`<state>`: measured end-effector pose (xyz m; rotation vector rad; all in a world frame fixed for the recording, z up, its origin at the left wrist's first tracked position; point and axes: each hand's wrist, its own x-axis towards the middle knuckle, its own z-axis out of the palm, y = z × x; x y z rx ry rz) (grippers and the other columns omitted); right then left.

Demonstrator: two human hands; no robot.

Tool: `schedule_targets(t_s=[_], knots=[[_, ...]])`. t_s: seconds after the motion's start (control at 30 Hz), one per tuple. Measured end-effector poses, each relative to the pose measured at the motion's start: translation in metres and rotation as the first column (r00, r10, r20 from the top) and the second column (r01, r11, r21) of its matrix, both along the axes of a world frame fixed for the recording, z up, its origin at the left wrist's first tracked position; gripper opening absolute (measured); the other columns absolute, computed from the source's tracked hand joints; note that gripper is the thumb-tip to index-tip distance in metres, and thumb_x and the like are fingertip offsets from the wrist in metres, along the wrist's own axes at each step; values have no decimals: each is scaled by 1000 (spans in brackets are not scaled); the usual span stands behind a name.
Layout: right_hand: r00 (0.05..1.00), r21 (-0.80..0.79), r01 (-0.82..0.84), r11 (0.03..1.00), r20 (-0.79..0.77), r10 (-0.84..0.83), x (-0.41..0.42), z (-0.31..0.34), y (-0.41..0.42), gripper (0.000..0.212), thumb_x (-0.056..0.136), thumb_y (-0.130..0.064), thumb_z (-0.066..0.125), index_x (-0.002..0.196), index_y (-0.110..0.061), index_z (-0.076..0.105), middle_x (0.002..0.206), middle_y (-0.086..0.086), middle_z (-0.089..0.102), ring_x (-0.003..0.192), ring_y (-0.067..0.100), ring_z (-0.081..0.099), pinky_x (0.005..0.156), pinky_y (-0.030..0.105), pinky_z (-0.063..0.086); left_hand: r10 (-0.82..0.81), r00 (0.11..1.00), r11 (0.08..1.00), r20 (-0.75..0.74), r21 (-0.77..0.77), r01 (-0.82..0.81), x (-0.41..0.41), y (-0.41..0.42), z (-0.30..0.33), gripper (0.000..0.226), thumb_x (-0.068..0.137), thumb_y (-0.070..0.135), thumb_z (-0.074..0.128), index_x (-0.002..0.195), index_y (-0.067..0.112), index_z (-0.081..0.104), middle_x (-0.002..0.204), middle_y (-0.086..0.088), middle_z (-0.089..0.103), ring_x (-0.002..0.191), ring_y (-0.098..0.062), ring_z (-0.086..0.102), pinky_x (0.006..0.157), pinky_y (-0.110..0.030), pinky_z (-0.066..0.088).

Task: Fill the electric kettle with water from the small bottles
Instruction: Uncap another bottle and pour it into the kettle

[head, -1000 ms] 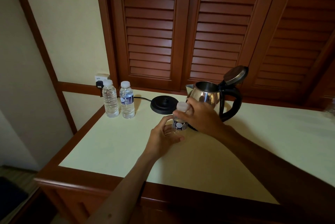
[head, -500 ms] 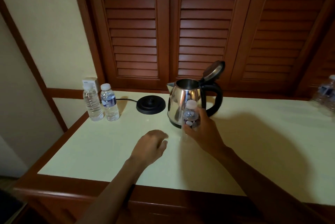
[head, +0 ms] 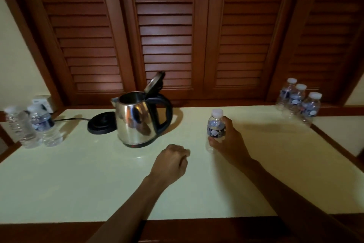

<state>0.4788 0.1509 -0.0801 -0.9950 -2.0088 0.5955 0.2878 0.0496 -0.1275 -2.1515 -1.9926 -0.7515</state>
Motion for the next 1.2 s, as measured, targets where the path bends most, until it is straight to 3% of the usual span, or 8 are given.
schedule_targets(t_s=[0.13,0.3,0.47,0.57,0.8,1.2], knots=[[998,-4,53,999,-25,-53,61,0,49,56,79,-23,71,126,-20,41,105,-8,55,90,17,58,80,28,44,-14,1000,1000,-5,-17,14,46,60,5,26,82,17,48,91,14,72,95,-4,74,94,-24,67,77,-35,56],[990,-77,110,991,-81,-116,115,-6,124,58,78,-22,72,128,-23,41,113,-6,59,96,15,57,83,26,42,18,998,999,-57,-29,-20,85,131,10,38,85,29,44,107,16,72,105,-5,74,105,-23,66,87,-37,56],[968,-85,175,981,-166,-187,133,-17,191,57,76,-26,77,124,-14,49,114,4,65,98,18,62,87,33,52,193,981,973,1,-128,-192,100,182,0,50,87,47,41,126,27,64,128,3,65,125,-20,54,99,-49,47],[944,-95,262,960,-182,-275,129,-23,228,56,77,-29,77,124,-13,50,113,6,66,97,21,63,84,34,53,267,964,963,13,-32,-266,102,192,-16,51,84,50,40,117,25,68,119,-2,67,115,-24,61,90,-53,49],[890,-107,431,896,-115,-441,114,-24,288,49,78,-25,74,119,-10,52,109,14,63,95,31,61,81,37,50,303,951,949,-65,-71,-307,106,193,-14,68,83,59,24,132,28,58,134,-4,60,128,-25,52,101,-54,41],[870,-146,471,870,-89,-486,108,-34,304,36,79,-27,72,107,-8,60,100,15,67,90,34,64,69,25,39,322,941,930,-102,-154,-335,108,192,-13,68,84,60,18,139,35,48,141,2,52,133,-20,44,106,-49,36]])
